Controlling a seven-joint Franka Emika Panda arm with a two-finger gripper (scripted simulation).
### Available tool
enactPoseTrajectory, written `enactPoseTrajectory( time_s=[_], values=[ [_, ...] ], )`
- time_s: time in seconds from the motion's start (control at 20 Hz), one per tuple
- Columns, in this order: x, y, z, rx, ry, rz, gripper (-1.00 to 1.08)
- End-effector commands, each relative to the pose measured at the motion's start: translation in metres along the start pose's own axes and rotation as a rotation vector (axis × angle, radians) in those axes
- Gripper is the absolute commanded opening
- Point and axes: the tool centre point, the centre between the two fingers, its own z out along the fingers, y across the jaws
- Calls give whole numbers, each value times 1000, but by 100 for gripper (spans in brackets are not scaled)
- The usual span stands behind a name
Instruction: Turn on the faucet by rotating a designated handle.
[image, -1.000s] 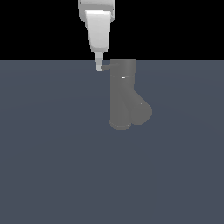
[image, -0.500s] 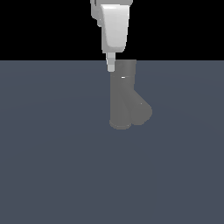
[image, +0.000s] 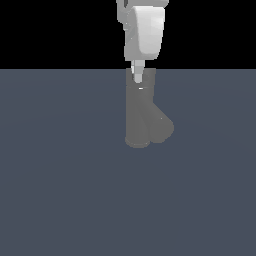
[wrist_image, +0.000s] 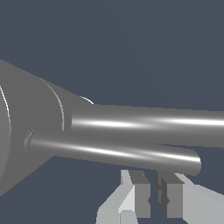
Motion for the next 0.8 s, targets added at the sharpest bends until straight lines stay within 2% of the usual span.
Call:
enactPoseTrajectory(
  time_s=[0.0, 0.6, 0.65, 0.7, 0.75],
  values=[
    [32, 3, 0, 2, 3, 35, -100],
    [90, 4, -1, 1, 2, 47, -100],
    [90, 4, -1, 1, 2, 47, -100],
    [57, -4, 0, -1, -4, -7, -100],
    [59, -5, 0, -1, -4, -6, -100]
  ],
)
